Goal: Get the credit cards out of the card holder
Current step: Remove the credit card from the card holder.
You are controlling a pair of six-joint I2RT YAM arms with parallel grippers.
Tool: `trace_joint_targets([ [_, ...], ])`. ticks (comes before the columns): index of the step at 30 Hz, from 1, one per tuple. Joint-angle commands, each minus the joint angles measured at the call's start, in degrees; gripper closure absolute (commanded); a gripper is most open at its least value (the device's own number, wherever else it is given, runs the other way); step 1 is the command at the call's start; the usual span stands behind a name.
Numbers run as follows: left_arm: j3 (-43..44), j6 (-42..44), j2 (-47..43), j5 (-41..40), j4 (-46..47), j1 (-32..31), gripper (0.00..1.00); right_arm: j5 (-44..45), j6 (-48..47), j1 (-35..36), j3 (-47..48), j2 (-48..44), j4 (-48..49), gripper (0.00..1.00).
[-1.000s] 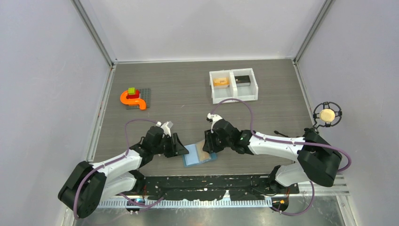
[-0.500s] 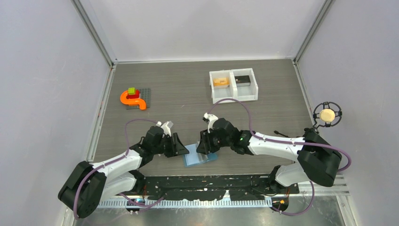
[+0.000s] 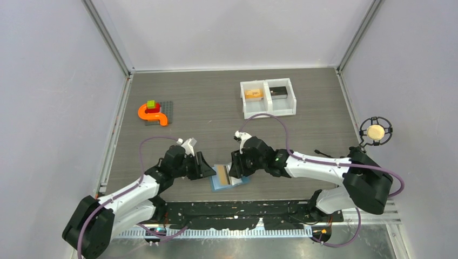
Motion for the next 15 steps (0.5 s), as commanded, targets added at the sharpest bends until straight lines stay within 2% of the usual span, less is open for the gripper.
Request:
trace_joint_targets([
  [1, 1.62, 2.13, -3.06, -2.24, -4.74, 0.25, 0.56, 7.67, -0.84, 0.24, 4.03, -6.30, -7.89, 0.53],
  [5, 2.74, 2.36, -6.16, -3.18, -8.35, 0.23, 0.56, 8.02, -0.87, 0.24, 4.66, -9.52, -8.03, 0.53],
  [8, 2.96, 1.45, -8.37, -3.06, -8.61, 0.17, 0.57, 5.64, -0.53, 0.24, 4.00, -9.15, -5.67, 0.57],
  [15, 0.98, -1.01, -7.28, -0.05, -1.39, 0.09, 0.69, 0.90, 1.68, 0.25, 2.99, -2.99, 2.85, 0.64],
])
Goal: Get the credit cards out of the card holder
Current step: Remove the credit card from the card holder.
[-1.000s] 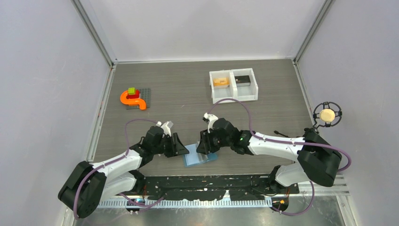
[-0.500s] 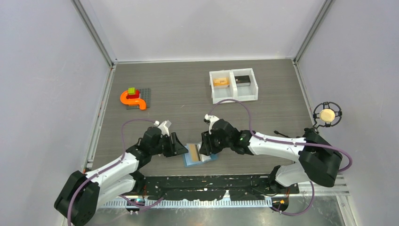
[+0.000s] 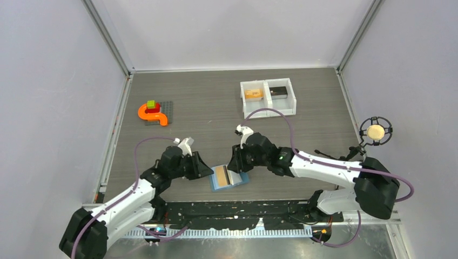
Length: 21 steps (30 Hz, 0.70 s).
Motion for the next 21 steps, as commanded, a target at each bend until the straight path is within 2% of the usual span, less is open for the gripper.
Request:
trace_joint_targets([
  [1, 0.33, -1.39, 2.04, 2.39, 6.36, 0.11, 0.72, -3.09, 1.69, 0.20, 0.50, 3.83, 7.66, 0.64],
  [12, -0.36, -2.42, 16.31, 7.25, 20.64, -0.38, 0.87, -2.06, 1.59, -0.03, -0.11, 12.96, 10.04, 0.62],
  [21, -1.21, -0.79, 21.85, 5.91, 20.99, -0.42, 0.89, -3.38, 1.99, -1.74, -1.84, 17.52, 12.46, 0.57],
])
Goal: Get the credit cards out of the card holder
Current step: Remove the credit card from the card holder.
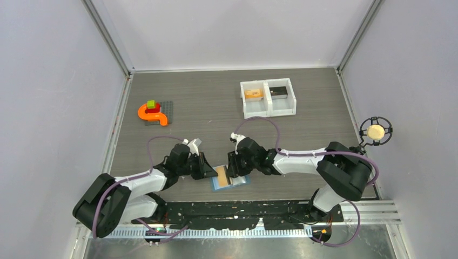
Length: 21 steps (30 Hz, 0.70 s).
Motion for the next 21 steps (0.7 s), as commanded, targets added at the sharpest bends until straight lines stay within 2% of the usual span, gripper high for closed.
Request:
trace_joint_targets([
  [1, -0.70, 1.62, 1.31, 0.09, 3.02, -0.27, 0.89, -0.84, 0.73, -0.86, -0.45, 1.21, 3.95, 0.58],
  [6, -1.41, 2.21, 1.40, -0.68, 2.60, -0.27, 0.88, -3.67, 1.42, -1.76, -1.20, 2.68, 6.49, 0.58],
  [16, -1.20, 2.99, 1.51, -1.40, 1.34, -0.27, 0.89, -9.45, 4.36, -4.74, -4.56, 3.59, 14.54, 0.66],
  [18, -1.20, 3.00, 1.61, -1.44, 1.34, -0.27, 0.88, -10.31, 4.84, -5.05, -5.12, 3.68, 15.76, 0.71],
  [21, -1.41, 2.84, 1.74, -1.62, 1.38, -0.27, 0.88, -11.80, 5.59, -5.45, -6.27, 3.77, 17.71, 0.85],
])
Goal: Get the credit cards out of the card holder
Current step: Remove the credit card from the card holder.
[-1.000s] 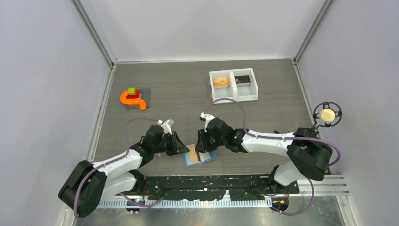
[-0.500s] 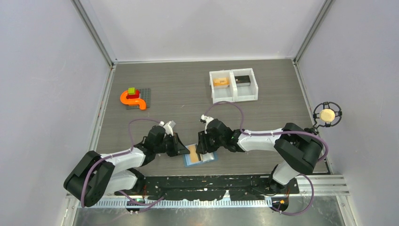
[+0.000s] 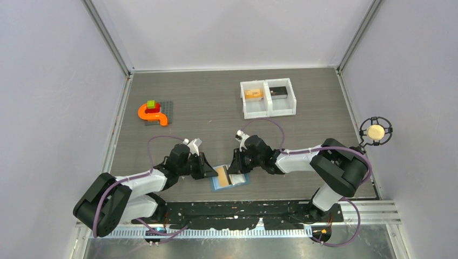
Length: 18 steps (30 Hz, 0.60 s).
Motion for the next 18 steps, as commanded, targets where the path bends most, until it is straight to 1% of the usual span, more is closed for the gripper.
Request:
trace_joint_targets([
  [1, -0.95, 1.47, 0.75, -1.73, -0.41, -0.25, 0.88, -2.98, 1.82, -0.59, -1.42, 0.61, 5.88, 0.90],
  [3, -1.09, 1.46, 0.79, -1.90, -0.41, -0.24, 0.88, -3.83, 2.14, -0.93, -2.17, 0.09, 7.10, 0.94],
  [8, -1.05, 1.70, 1.10, -2.73, -1.60, -0.25, 0.88, -3.97, 1.66, -2.48, -3.61, -2.62, 6.60, 0.95],
  [14, -0.87, 1.78, 1.32, -2.71, -2.52, -0.25, 0.87, -3.03, -1.22, -5.39, -4.96, -8.67, 0.45, 0.95],
  [18, -0.42, 1.19, 0.13, -1.93, -2.96, -0.24, 0.86, -2.95, -2.91, -5.95, -5.09, -13.20, -3.14, 0.95],
])
